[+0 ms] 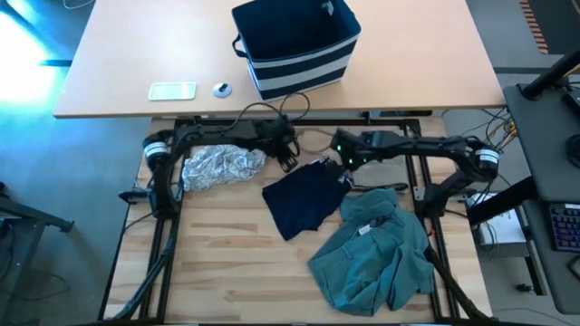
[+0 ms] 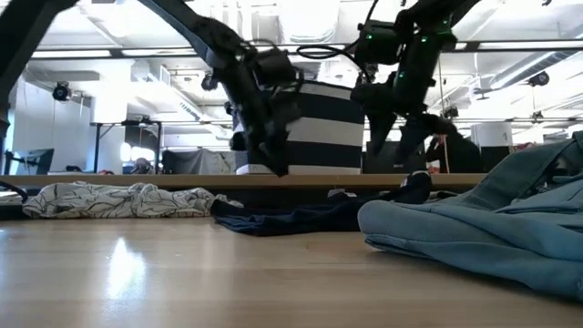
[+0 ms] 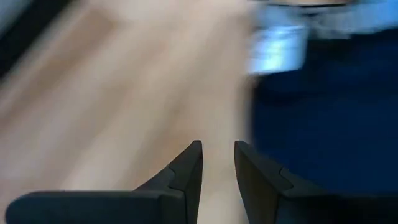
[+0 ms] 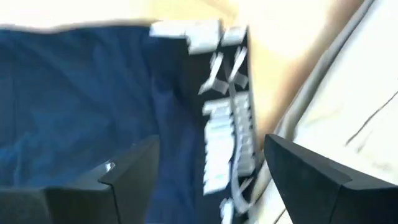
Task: Fold Laundry from Bin
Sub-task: Fold the blue boxer
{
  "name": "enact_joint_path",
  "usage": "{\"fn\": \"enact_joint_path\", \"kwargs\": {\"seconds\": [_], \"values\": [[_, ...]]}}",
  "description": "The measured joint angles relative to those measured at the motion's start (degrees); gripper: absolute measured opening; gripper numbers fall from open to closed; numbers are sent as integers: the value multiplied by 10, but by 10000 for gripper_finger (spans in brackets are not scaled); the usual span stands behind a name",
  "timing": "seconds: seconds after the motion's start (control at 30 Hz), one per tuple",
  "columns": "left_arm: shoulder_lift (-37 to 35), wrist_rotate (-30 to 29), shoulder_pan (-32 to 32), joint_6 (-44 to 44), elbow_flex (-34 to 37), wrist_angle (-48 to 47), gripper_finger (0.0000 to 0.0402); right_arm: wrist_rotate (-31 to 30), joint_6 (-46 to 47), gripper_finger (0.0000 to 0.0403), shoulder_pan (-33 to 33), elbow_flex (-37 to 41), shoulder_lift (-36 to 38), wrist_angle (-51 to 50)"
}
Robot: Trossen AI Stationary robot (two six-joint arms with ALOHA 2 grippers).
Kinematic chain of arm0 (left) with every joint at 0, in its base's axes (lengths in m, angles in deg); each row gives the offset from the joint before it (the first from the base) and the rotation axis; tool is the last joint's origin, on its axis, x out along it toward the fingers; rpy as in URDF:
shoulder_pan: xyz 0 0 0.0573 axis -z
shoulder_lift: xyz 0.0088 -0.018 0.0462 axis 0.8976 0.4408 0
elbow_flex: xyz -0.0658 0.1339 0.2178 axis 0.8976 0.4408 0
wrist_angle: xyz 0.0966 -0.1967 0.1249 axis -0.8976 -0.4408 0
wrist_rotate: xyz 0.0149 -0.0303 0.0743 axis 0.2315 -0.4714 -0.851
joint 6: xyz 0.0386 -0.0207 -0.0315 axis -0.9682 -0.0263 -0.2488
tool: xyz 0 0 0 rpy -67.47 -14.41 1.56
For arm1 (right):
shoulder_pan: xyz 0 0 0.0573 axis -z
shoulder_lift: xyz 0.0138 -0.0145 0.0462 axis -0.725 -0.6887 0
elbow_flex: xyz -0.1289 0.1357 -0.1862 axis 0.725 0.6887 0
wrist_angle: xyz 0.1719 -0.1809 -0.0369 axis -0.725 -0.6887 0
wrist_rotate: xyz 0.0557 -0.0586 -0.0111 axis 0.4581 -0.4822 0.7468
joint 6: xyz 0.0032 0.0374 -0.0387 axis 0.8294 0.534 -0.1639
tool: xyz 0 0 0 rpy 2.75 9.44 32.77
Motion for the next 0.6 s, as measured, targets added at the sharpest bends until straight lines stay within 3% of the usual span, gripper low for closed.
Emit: {"fn": "enact_joint_path", "kwargs": {"seconds": [0.13,0.23,0.37,0.6], "values": [[-5,58,36,13,30,52,78,44,-59,285,42,-22,-24,-1],[14,57,59,49,59,126,78,87,-97,285,60,-25,-52,0],[62,26,73,97,80,227,78,99,-135,286,56,-20,-88,-6],[95,-52,69,127,59,162,78,99,-133,286,42,-23,-104,-22]]}}
